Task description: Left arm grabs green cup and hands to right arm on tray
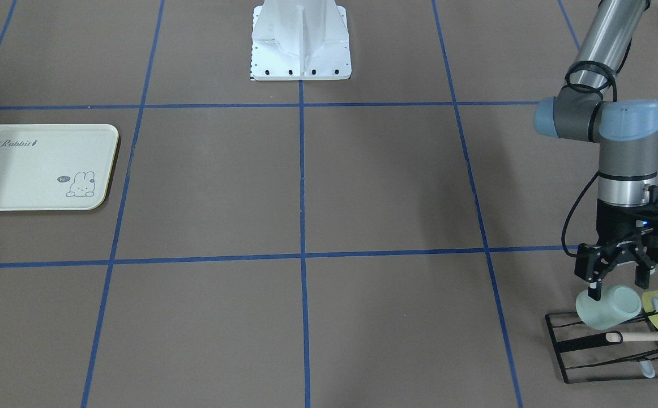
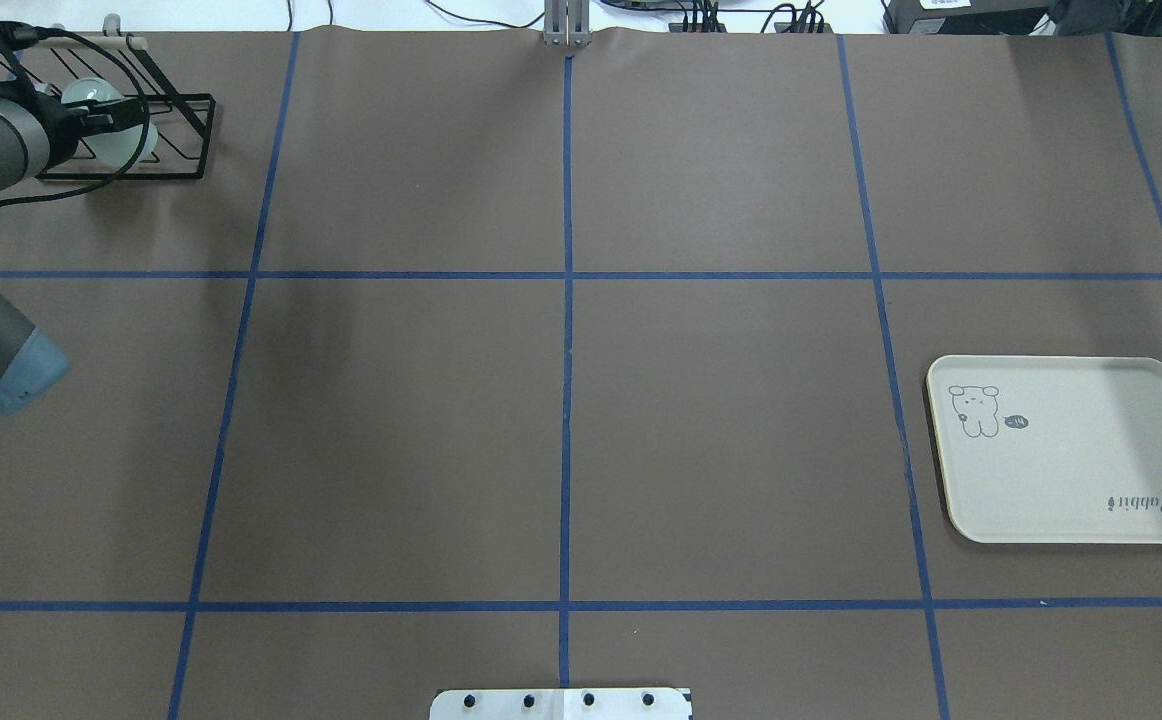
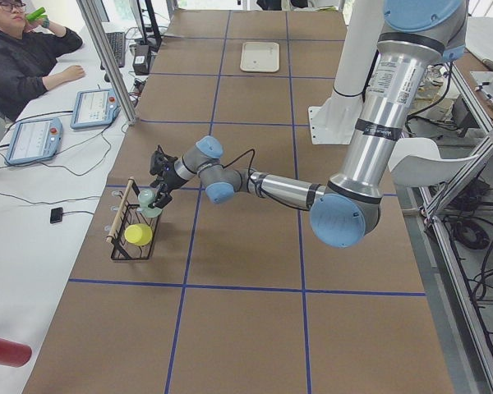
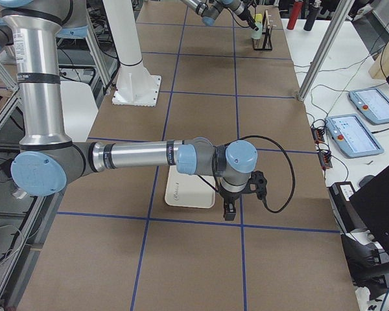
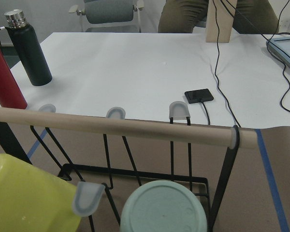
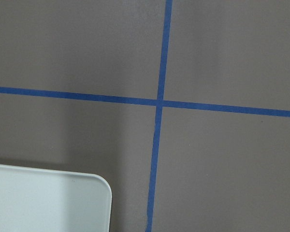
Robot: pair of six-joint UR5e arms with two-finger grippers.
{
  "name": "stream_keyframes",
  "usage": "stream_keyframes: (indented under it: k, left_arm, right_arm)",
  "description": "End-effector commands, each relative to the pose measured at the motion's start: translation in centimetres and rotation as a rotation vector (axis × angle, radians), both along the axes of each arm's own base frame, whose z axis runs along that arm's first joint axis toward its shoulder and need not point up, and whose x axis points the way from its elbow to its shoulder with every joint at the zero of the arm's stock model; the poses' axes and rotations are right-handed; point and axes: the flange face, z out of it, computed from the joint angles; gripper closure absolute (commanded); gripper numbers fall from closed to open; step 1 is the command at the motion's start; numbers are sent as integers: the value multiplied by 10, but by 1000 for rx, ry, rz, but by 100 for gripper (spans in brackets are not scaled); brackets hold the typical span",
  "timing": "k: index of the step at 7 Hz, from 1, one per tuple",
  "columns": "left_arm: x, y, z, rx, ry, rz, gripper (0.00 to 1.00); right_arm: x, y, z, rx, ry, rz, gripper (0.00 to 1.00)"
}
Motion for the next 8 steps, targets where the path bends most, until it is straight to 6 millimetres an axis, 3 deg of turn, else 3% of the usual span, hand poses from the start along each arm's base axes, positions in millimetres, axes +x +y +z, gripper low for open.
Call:
stream_keyframes:
  k: [1, 8]
  left_arm:
    - [5, -7, 3, -5, -5, 1, 0]
    - [13, -18, 11, -22, -24, 5, 0]
  right_arm:
    - [1, 0, 0, -1, 0, 1, 1]
    - [0, 2, 2, -4, 0, 0, 1]
